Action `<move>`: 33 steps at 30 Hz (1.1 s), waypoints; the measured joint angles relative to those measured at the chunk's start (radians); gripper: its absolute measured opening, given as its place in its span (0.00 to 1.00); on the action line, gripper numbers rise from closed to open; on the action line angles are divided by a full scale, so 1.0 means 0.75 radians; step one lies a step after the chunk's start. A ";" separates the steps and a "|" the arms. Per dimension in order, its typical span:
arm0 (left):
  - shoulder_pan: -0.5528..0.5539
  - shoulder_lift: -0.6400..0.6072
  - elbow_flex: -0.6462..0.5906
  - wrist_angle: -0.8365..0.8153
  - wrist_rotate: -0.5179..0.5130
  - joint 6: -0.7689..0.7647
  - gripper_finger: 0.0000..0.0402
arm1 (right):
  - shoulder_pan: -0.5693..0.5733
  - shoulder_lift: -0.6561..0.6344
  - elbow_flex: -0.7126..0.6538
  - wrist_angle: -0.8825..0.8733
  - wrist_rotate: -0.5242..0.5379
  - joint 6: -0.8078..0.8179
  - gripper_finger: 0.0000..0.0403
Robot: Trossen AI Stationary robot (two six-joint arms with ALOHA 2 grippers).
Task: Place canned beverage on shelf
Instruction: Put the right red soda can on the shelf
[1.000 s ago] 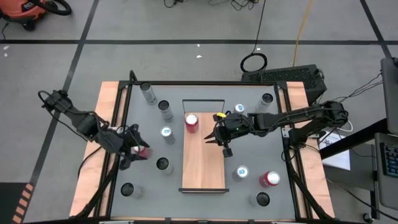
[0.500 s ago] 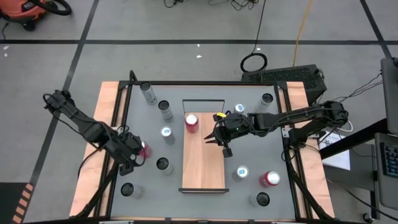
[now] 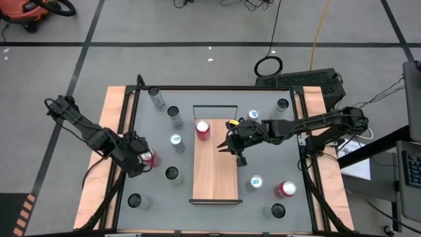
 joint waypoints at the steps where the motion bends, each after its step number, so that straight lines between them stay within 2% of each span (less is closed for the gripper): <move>1: 0.004 -0.001 -0.013 0.000 -0.017 -0.004 0.96 | 0.000 0.000 0.000 0.000 0.000 0.001 0.08; 7: 0.033 0.002 -0.126 0.032 -0.027 -0.098 0.96 | 0.000 0.000 0.000 -0.003 0.000 0.003 0.08; 14: 0.032 0.003 -0.176 0.047 -0.145 -0.143 0.96 | 0.000 0.000 0.000 -0.014 0.000 0.014 0.08; 26: 0.032 0.003 -0.269 0.138 -0.112 -0.143 0.96 | 0.000 0.000 0.000 -0.016 0.000 0.015 0.08; 33: 0.032 0.003 -0.270 0.142 -0.121 -0.143 0.96 | -0.001 0.101 0.001 0.185 0.071 0.096 0.08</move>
